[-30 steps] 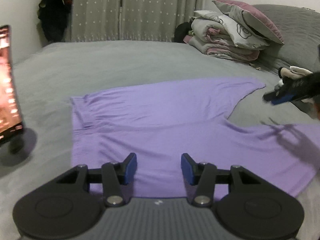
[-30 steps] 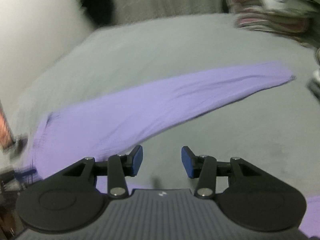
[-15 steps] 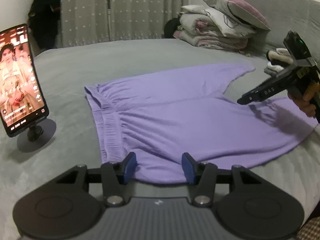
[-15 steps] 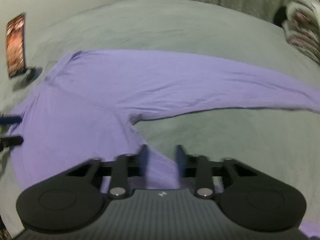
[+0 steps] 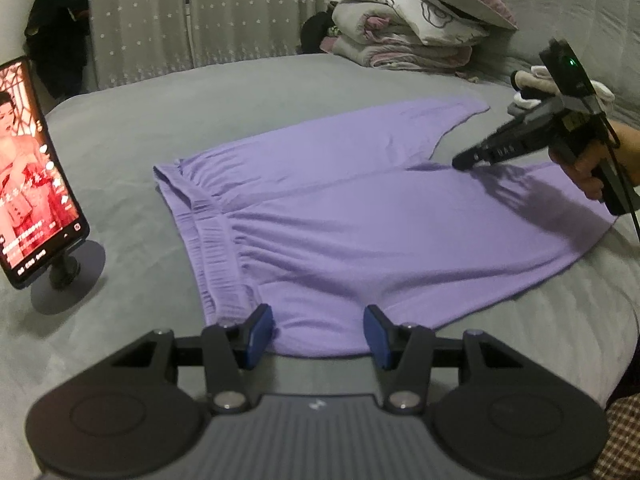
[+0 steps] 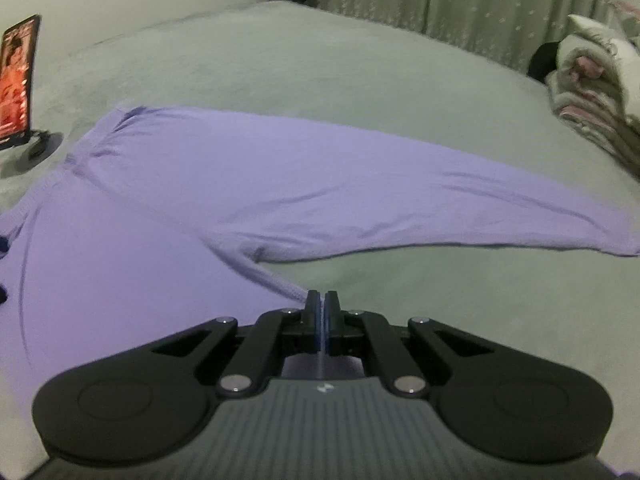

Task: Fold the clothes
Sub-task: 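Raise both open grippers away from the flattened lavender pants, then lower both open grippers toward the pants waistband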

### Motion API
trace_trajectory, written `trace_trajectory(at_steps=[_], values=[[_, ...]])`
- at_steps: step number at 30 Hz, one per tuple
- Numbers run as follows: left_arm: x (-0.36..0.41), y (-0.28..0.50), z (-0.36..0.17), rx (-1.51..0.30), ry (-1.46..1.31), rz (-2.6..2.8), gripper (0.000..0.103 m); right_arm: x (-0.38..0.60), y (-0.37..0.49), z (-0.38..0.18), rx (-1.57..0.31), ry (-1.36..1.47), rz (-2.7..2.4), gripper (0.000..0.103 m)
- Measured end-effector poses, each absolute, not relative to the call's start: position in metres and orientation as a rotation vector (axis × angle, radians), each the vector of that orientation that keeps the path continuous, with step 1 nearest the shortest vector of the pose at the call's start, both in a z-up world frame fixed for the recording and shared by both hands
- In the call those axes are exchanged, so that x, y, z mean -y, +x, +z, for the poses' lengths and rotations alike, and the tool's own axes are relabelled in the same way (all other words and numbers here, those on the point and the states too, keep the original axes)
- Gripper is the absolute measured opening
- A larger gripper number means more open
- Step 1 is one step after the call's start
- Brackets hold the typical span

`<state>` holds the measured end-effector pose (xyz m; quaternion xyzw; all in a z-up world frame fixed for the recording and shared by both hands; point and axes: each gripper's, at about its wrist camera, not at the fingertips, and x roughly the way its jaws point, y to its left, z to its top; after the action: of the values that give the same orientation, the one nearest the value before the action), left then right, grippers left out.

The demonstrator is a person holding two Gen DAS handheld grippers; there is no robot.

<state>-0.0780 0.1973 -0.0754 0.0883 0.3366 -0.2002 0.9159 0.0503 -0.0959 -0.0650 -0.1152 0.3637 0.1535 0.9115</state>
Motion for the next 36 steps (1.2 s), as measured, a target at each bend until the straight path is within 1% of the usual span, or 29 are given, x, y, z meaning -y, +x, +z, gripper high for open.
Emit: trace_trajectory(at_steps=[6,8,10,18,19,22,29,30,32,36], values=[[-0.195,-0.079,-0.074,-0.703,0.19,-0.407,0.052,0.094,0.052,-0.072,-0.762,-0.23,0.301,0.002],[-0.195,-0.079,-0.071,-0.708,0.184,-0.404,0.052,0.093,0.051,-0.071,-0.761,-0.23,0.3,0.005],[-0.194,-0.078,-0.068,-0.707,0.178,-0.405,0.052,0.093,0.05,-0.069,-0.76,-0.215,0.3,0.012],[-0.197,-0.067,-0.056,-0.66,0.088,-0.423,0.052,0.098,0.051,-0.061,-0.73,-0.181,0.297,0.016],[-0.197,-0.064,-0.055,-0.652,0.072,-0.418,0.052,0.099,0.051,-0.061,-0.729,-0.175,0.297,0.019],[-0.195,-0.054,-0.054,-0.634,0.033,-0.382,0.052,0.099,0.051,-0.06,-0.725,-0.161,0.289,0.035],[-0.182,-0.03,-0.052,-0.618,-0.001,-0.283,0.052,0.094,0.05,-0.057,-0.727,-0.151,0.33,0.036],[-0.18,-0.027,-0.052,-0.615,-0.002,-0.276,0.052,0.093,0.049,-0.057,-0.728,-0.156,0.336,0.037],[-0.175,-0.022,-0.053,-0.614,-0.005,-0.266,0.052,0.092,0.049,-0.058,-0.729,-0.167,0.345,0.041],[-0.167,-0.014,-0.056,-0.604,0.013,-0.251,0.052,0.089,0.049,-0.059,-0.733,-0.187,0.358,0.041]])
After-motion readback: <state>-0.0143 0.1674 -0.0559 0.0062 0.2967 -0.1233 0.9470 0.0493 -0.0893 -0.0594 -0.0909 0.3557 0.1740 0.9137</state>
